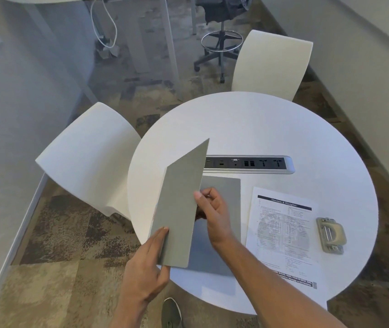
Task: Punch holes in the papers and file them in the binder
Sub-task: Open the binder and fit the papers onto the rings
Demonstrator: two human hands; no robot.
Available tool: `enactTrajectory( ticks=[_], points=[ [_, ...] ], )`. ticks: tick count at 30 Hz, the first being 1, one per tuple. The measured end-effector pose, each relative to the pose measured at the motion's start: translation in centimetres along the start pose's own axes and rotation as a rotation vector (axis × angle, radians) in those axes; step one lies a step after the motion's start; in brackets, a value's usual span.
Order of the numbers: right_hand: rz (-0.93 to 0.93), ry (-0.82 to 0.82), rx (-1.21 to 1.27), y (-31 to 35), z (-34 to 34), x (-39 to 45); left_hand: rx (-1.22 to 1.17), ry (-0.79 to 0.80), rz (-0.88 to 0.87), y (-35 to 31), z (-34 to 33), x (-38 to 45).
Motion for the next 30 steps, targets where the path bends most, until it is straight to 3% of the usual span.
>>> enactTrajectory(
  ticks=[4, 9, 13, 19, 22, 25, 28, 30],
  points=[
    [-0.028, 0.143, -0.203, -1.4, 0.6, 0.1, -0.301, -0.033, 0.234, 0.2, 0.0, -1.1],
    [-0.219, 0.293, -0.73, -5.1, 3.0, -0.1, -0.68, -0.152, 0.403, -1.2, 0.9, -1.3],
    [-0.245, 0.392, -1.237, -7.6, 4.8, -0.2, -0.822, -0.26, 0.495, -0.9, 1.0, -1.4],
    [-0.198, 0.423, -1.636, -9.2, 5.8, -0.6, -1.132, -0.325, 0.667, 0.5, 0.4, -1.3],
    [-0.099, 0.338, -1.745, -9.5, 5.3, -0.4, -1.149, -0.379, 0.814, 1.1, 0.2, -1.0],
    [-0.007, 0.415, -1.684, -10.1, 5.4, -0.5, -1.078, -0.509, 0.946, 3.0, -0.8, -1.2],
    [-0.024, 0.468, -1.524, -10.6, 6.3, -0.6, -0.892, -0.752, 1.086, 4.8, -0.7, -1.4],
    [-0.081, 0.462, -1.437, -10.8, 6.8, -0.3, -0.638, -0.79, 1.154, 5.8, 0.0, -1.5]
  ],
)
Point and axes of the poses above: each hand's wrist, its own x-axis towards the middle knuckle, its own z-axis out of the back of the hand, y = z × x, the point moved 2 cm from there along x, towards the middle knuckle, and after that the axes turned 5 degrees about x, right-handed, at the moved point
